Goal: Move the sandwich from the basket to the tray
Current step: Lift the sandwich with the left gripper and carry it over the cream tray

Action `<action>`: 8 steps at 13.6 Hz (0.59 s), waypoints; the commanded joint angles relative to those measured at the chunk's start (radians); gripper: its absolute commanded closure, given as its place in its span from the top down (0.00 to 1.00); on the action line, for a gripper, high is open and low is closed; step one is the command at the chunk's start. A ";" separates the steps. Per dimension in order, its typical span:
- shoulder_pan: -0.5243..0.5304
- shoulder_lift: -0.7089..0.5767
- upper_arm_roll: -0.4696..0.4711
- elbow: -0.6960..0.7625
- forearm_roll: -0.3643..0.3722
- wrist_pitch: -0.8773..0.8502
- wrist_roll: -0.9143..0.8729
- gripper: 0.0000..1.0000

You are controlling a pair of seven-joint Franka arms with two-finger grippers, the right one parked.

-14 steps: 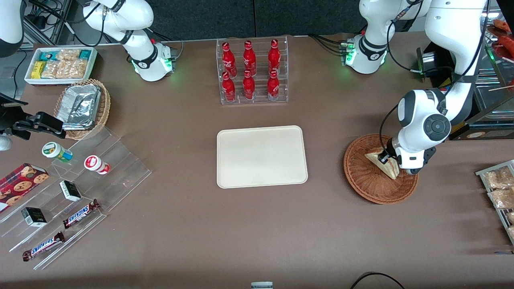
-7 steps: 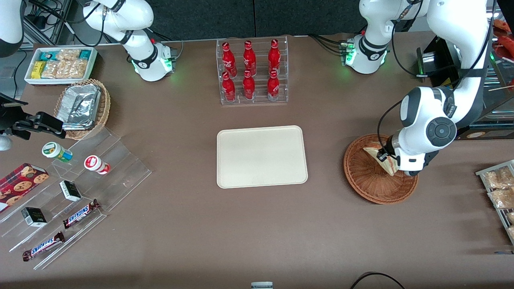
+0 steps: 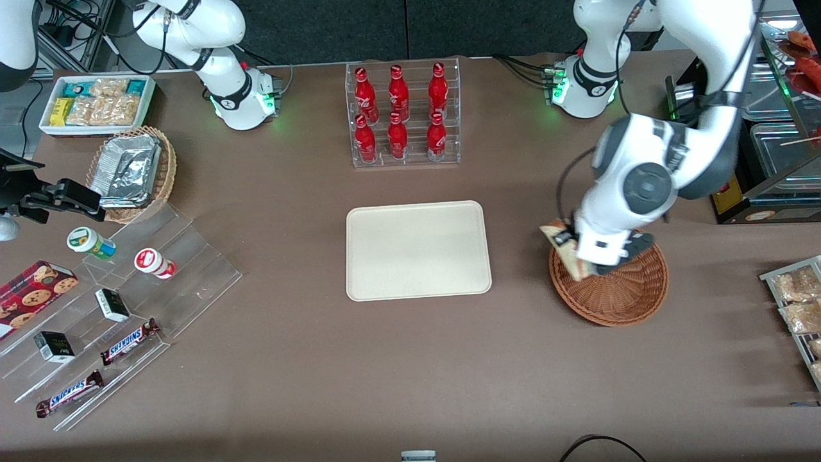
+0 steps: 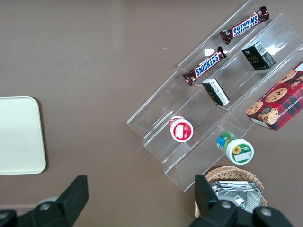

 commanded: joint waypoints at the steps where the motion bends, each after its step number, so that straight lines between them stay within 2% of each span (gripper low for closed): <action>1: 0.000 0.081 -0.101 0.106 0.016 -0.015 -0.014 0.00; 3: -0.019 0.117 -0.136 0.143 0.017 -0.009 -0.003 0.00; 8: -0.180 0.273 -0.137 0.281 0.085 -0.009 -0.015 0.00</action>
